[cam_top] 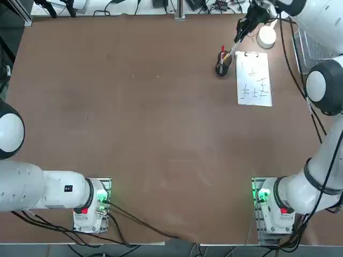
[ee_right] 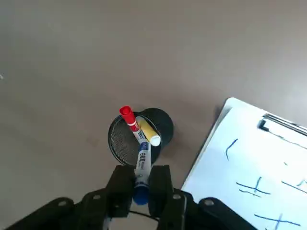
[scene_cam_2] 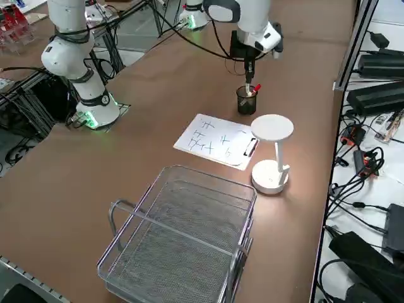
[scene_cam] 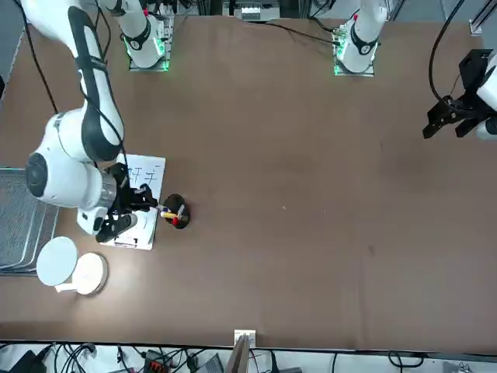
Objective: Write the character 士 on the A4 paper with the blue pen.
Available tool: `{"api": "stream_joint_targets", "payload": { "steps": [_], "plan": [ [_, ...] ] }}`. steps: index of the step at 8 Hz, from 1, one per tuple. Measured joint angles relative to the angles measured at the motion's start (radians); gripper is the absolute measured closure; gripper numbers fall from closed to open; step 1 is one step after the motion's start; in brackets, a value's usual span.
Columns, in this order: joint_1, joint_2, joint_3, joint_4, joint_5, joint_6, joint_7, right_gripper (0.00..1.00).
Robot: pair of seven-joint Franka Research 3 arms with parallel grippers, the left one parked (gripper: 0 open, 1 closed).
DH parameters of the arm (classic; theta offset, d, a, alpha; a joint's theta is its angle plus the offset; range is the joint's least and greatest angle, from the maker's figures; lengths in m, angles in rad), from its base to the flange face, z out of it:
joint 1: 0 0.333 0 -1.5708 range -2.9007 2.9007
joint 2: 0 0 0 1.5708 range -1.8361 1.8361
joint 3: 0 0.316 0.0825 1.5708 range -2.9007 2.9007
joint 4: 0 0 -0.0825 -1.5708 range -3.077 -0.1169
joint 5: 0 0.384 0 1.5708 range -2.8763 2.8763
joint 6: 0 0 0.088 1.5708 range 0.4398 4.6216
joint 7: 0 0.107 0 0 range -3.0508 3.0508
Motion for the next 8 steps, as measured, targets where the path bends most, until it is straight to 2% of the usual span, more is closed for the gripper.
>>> {"api": "stream_joint_targets", "payload": {
  "steps": [3,5,8],
  "plan": [
    [-0.017,-0.070,-0.038,0.045,-0.021,-0.094,0.000,0.79],
    [-0.037,-0.131,-0.041,0.045,-0.111,-0.160,0.009,0.79],
    [-0.050,-0.201,-0.042,-0.060,-0.261,-0.200,0.099,0.79]
  ]
}}
